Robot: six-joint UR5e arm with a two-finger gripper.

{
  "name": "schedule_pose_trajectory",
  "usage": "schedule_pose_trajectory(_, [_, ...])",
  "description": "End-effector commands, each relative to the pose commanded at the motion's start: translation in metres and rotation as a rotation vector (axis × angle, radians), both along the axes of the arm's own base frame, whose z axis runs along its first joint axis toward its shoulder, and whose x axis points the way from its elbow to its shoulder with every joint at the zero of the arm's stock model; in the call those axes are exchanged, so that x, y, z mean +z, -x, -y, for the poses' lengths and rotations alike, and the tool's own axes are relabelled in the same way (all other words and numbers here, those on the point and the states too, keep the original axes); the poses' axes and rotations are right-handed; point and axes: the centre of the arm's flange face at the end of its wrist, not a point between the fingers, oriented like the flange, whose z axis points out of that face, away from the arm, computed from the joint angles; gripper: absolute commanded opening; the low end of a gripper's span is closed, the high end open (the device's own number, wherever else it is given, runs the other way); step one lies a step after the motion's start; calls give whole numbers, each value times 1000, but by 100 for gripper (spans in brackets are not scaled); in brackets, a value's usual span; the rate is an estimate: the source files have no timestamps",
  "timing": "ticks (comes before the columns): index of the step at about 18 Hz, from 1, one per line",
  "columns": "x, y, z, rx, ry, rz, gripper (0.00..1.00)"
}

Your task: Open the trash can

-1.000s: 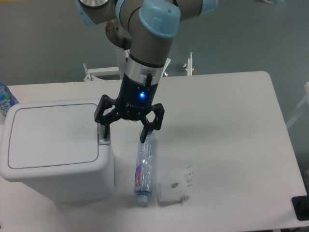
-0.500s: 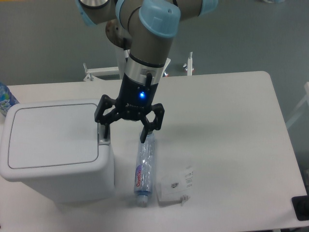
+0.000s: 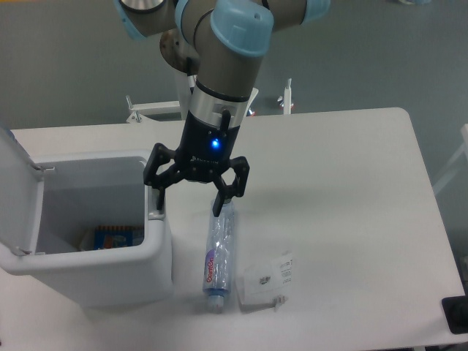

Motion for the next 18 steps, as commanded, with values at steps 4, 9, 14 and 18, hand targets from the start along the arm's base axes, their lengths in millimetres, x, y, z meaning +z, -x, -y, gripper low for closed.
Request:
schedule_pose_trajectory(4, [45,36,15,66,-47,-73,100])
schedule_pose_trajectory(9, [76,87,50,165,-38,-185,100])
schedule_pose_trajectory(14, [67,110,73,-24,73,-356,100])
schedule_pose_trajectory(18, [52,130,97,-143,227,-444,100])
